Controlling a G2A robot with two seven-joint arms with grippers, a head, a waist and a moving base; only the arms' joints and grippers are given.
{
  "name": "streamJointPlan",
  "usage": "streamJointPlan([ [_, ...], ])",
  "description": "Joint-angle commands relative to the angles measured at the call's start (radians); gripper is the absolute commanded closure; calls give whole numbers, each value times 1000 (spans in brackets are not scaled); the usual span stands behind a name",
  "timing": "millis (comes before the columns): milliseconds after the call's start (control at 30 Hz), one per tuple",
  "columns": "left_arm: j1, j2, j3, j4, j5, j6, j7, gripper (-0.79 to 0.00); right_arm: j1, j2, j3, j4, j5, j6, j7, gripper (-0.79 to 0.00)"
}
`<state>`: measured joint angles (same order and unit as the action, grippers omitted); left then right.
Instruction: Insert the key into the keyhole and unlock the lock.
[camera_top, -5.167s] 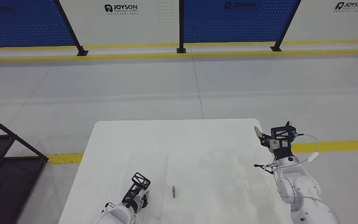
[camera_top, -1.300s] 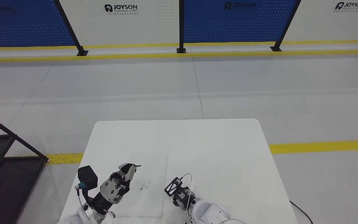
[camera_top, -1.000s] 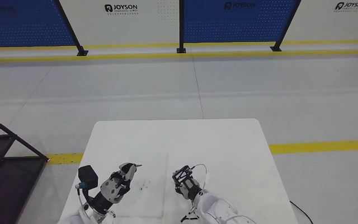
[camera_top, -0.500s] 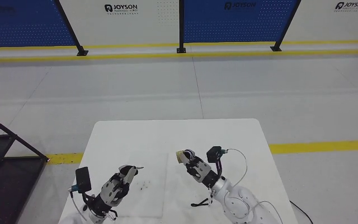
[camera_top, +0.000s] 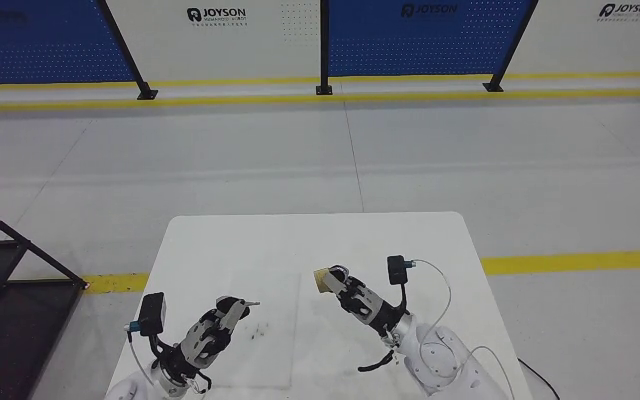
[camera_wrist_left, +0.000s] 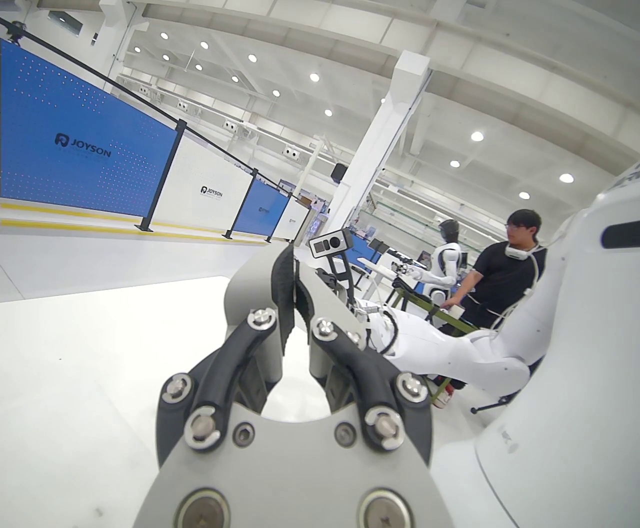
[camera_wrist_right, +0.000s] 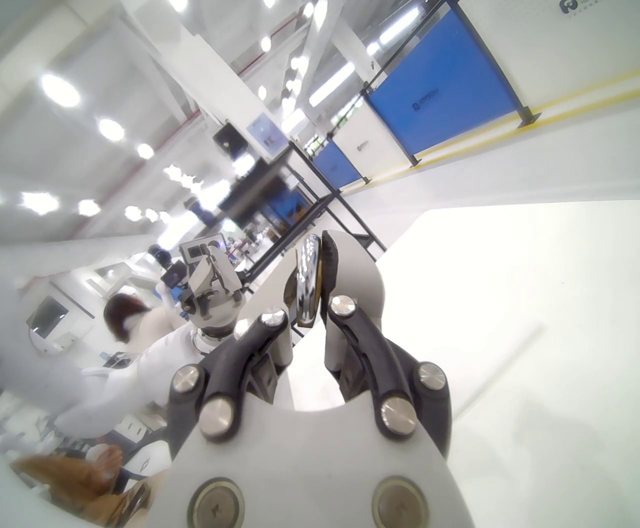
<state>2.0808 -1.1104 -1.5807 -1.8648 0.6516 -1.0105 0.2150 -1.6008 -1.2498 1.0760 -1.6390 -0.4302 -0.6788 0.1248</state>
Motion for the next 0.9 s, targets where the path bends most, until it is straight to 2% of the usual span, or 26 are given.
streamJointPlan([
  [0,0,0,0,0,0,0,0,0,0,0,0,0,0,0,0,0],
  [533,0,0,0,0,0,0,0,0,0,0,1,0,1,4,-4,0],
  [700,-1,-6,39,-6,-43,14,23,0,-7,-8,-2,14,-3,-20,-121,0],
  [867,4,-24,122,0,-91,-2,135,0,-22,-25,-51,34,-111,-101,-312,0],
])
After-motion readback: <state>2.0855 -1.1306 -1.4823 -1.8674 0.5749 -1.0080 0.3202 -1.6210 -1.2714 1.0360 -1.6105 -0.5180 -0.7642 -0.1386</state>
